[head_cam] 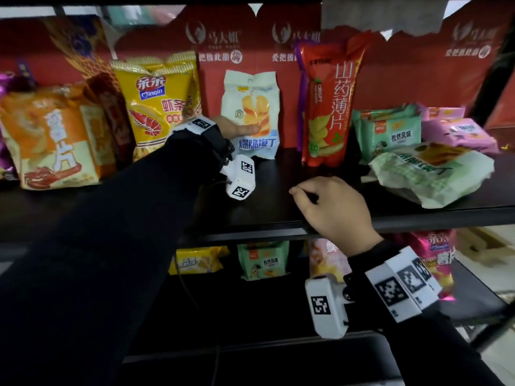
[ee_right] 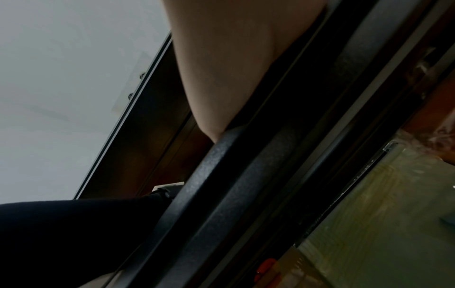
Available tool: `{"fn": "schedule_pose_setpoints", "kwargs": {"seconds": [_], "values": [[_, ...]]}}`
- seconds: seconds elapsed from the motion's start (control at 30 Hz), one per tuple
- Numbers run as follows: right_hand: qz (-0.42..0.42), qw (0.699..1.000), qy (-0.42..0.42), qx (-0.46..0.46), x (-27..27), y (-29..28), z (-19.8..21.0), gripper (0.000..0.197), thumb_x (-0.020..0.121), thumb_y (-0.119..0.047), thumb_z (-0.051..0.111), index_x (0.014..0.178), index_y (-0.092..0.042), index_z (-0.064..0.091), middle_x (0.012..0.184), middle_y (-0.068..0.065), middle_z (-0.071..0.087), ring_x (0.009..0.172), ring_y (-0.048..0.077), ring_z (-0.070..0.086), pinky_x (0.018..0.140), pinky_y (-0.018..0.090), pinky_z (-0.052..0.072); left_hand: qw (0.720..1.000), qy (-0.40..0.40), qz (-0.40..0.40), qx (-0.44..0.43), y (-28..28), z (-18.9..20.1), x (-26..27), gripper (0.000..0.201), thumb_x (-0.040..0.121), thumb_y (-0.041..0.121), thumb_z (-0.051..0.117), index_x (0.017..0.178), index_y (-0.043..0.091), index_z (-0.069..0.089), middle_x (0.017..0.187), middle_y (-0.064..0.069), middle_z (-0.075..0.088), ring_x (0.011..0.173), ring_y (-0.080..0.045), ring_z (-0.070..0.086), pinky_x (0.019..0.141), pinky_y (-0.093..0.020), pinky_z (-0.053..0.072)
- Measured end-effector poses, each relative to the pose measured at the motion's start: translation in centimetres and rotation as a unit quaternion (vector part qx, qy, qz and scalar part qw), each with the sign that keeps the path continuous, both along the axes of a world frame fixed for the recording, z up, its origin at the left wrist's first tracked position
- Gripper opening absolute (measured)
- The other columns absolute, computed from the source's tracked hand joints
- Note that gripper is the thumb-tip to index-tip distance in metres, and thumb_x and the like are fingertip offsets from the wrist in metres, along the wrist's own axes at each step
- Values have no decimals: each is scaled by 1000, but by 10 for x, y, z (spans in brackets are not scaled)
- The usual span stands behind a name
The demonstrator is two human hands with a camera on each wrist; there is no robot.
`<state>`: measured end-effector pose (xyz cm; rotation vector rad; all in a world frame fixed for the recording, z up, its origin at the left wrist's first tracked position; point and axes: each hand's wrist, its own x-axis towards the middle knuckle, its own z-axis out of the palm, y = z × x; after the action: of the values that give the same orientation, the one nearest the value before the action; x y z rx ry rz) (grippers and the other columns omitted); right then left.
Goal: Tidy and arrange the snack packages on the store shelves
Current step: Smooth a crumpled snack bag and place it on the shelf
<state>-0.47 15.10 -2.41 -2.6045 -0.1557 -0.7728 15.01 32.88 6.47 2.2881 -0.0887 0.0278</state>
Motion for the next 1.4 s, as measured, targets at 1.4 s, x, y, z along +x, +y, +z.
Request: {"fn": "schedule_pose_setpoints", "kwargs": {"seconds": [1.4], "values": [[314, 778, 148, 523, 15, 30, 62, 49, 68, -7, 72, 114, -11, 58, 109, 8, 70, 100, 20, 68, 91, 34, 54, 908, -6, -247, -339, 38, -21, -117, 64, 70, 26, 74, 130, 13, 55, 120, -5, 68, 109, -19, 66, 92, -32, 54]]}}
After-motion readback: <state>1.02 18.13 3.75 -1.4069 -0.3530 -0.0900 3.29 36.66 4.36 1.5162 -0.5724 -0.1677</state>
